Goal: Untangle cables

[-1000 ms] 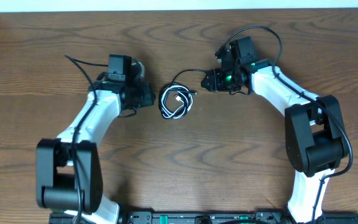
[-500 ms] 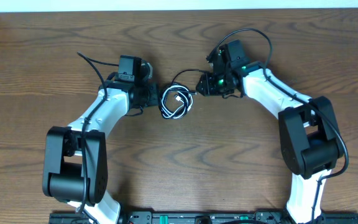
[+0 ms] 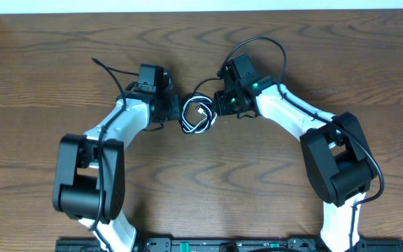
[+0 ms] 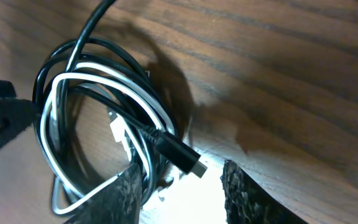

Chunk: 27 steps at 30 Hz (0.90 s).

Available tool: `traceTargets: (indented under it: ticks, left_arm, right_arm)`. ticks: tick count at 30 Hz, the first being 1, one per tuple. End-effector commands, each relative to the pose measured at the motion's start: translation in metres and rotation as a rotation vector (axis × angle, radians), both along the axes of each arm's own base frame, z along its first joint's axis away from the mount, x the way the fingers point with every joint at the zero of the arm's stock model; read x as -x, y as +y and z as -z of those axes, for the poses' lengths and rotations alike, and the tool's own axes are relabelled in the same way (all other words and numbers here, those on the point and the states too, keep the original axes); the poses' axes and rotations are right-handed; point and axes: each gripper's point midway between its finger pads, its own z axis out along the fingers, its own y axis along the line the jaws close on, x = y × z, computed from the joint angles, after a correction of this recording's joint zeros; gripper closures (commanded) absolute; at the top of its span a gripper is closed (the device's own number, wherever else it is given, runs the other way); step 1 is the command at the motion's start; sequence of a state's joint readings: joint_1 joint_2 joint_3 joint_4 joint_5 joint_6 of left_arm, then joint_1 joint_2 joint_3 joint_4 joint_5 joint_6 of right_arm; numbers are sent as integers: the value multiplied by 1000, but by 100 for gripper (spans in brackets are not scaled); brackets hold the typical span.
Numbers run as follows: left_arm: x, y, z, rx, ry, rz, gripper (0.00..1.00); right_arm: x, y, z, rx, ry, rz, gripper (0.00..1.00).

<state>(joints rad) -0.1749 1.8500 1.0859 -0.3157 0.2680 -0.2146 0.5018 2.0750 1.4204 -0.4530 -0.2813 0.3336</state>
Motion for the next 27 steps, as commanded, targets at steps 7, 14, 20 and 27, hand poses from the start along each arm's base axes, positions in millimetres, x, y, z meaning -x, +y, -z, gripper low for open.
traceTargets:
  ticks: [7,14,20,27]
  left_arm:
    - [8,-13,9,74,40,26,55]
    - [8,-14,8,81,41,29,72]
    - [8,-14,8,81,40,29,75]
    - [8,-15,8,80,39,34,78]
  right_arm:
    - [-13,-3,3,52,-51,36,73]
    - [-7,14,-3,-37,-30,-10,87]
    - [-6,20,-6,-70,-24,-24,94]
    - [-2,31,-11,-116,-22,-56,99]
